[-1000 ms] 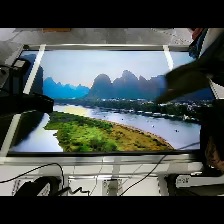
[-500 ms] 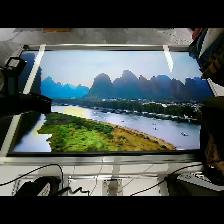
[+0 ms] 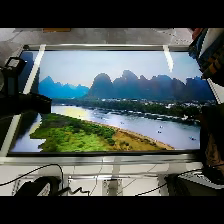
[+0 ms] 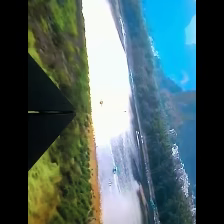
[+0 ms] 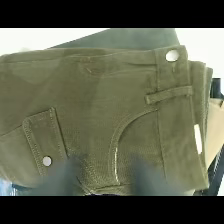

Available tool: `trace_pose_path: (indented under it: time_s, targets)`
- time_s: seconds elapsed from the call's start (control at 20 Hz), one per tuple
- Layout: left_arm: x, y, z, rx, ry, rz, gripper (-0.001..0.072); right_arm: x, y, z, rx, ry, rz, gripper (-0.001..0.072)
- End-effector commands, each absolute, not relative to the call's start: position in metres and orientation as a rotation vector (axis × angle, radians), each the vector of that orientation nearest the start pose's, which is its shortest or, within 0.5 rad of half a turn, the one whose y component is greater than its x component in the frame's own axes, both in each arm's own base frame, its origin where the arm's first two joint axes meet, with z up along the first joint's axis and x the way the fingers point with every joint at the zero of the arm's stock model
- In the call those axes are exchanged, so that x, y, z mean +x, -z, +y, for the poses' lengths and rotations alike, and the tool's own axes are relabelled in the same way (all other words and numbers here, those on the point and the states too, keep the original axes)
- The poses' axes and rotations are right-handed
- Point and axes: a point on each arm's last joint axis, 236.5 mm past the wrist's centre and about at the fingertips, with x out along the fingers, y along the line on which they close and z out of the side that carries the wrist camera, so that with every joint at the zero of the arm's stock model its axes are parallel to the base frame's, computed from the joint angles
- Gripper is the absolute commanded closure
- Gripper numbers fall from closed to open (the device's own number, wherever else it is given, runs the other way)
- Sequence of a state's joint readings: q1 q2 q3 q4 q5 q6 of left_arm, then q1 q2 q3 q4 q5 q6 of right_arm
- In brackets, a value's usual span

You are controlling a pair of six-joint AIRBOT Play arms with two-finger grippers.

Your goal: Fold the clothes and pants, and hang the long-sleeved shirts on hangers.

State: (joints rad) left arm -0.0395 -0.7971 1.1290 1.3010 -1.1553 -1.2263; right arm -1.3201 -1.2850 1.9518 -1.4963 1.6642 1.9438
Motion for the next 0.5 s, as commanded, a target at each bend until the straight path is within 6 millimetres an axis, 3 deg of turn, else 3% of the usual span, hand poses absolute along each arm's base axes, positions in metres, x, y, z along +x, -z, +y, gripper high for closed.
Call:
trace_pose_path:
  time_s: [0.0, 0.1, 0.2, 0.3, 0.45]
  targets:
    - [0.328, -0.179, -0.071, 0.135, 0.362, 0.77, 0.0688, 0.12, -0.253, -0.367, 0.912, 1.227, 0.638, 0.0687]
    - [0.328, -0.179, -0.071, 0.136, 0.362, 0.77, 0.0688, 0.147, -0.256, -0.358, 0.932, 1.106, 0.62, 0.0685]
    - [0.328, -0.179, -0.071, 0.135, 0.362, 0.77, 0.0688, 0.201, -0.268, -0.33, 0.941, 0.863, 0.6, 0.0686]
    - [0.328, -0.179, -0.071, 0.136, 0.363, 0.771, 0.0688, 0.264, -0.289, -0.282, 0.882, 0.578, 0.592, 0.0687]
    - [0.328, -0.179, -0.071, 0.135, 0.362, 0.77, 0.0688, 0.335, -0.309, -0.177, 0.672, 0.215, 0.662, 0.0686]
